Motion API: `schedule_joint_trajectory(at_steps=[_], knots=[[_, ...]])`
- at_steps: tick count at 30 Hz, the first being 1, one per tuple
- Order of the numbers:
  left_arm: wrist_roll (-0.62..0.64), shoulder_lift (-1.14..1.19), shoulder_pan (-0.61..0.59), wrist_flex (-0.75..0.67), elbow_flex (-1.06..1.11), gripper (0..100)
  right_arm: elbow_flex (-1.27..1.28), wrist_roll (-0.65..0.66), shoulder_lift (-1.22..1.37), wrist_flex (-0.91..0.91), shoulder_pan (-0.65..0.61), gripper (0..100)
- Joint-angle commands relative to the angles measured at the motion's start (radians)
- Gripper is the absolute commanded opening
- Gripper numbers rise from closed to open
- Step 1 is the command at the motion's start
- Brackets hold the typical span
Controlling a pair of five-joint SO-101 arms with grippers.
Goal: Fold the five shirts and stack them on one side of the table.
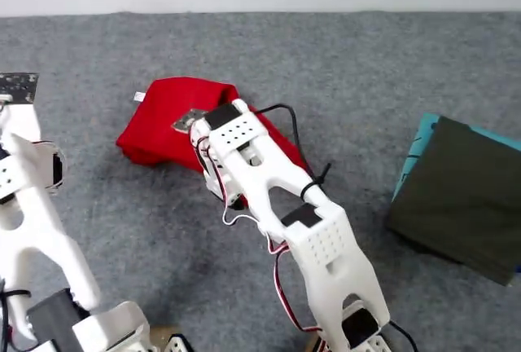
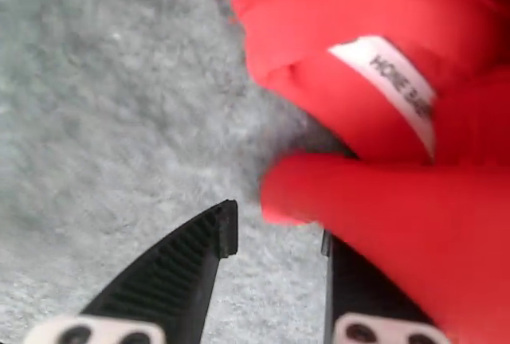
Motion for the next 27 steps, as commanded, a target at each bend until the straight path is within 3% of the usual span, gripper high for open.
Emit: schedule_joint_trajectory(at_steps=[1,7,12,20,27], knots=[[-0.006,-0.046,-0.005,-0.023,-0.005,2,-0.049,-0.009,0.021,-0.005,-0.013,18.4],[-0.006,-0.046,-0.005,-0.023,-0.005,2,-0.049,-0.003,0.068,-0.028,-0.013,17.2],[-0.006,-0.046,-0.005,-0.021,-0.005,2,-0.052,0.009,0.064,-0.048,-0.005,4.4],[-0.006,-0.052,-0.003,-0.018,-0.005,2,-0.269,0.169,-0.038,0.116,0.041,1.0],[-0.006,-0.052,0.0,-0.015,-0.005,2,-0.439,0.351,-0.354,0.114,0.134,1.0]])
